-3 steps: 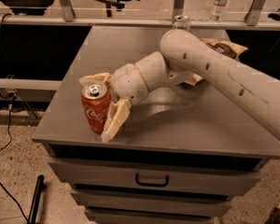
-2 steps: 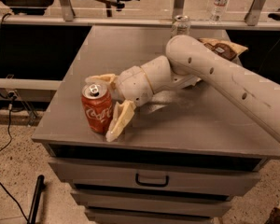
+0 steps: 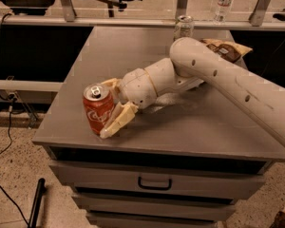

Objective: Pick coke can

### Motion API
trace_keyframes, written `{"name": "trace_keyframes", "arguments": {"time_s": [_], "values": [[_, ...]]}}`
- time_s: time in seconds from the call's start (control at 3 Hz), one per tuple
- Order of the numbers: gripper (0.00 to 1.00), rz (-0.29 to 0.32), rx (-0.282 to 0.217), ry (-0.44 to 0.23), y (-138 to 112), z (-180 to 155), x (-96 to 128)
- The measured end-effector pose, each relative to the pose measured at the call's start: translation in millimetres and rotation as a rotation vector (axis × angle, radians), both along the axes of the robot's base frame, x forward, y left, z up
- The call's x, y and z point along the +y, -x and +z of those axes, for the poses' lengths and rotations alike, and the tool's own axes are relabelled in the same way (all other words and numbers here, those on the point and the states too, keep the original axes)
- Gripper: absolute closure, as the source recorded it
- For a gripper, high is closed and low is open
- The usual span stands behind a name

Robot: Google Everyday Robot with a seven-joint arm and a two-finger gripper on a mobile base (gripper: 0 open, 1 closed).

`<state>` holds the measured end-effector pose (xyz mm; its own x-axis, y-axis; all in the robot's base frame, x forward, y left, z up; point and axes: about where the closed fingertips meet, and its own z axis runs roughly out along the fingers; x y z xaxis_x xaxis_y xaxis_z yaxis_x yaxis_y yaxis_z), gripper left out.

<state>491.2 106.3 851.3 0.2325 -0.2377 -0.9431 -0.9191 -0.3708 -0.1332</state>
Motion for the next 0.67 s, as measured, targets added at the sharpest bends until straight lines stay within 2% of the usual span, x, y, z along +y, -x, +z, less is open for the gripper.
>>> {"name": "trace_keyframes", "arguments": {"time_s": [0.67], "values": [[0.7, 0.008, 0.001, 0.0, 1.9, 0.1, 3.4]]}}
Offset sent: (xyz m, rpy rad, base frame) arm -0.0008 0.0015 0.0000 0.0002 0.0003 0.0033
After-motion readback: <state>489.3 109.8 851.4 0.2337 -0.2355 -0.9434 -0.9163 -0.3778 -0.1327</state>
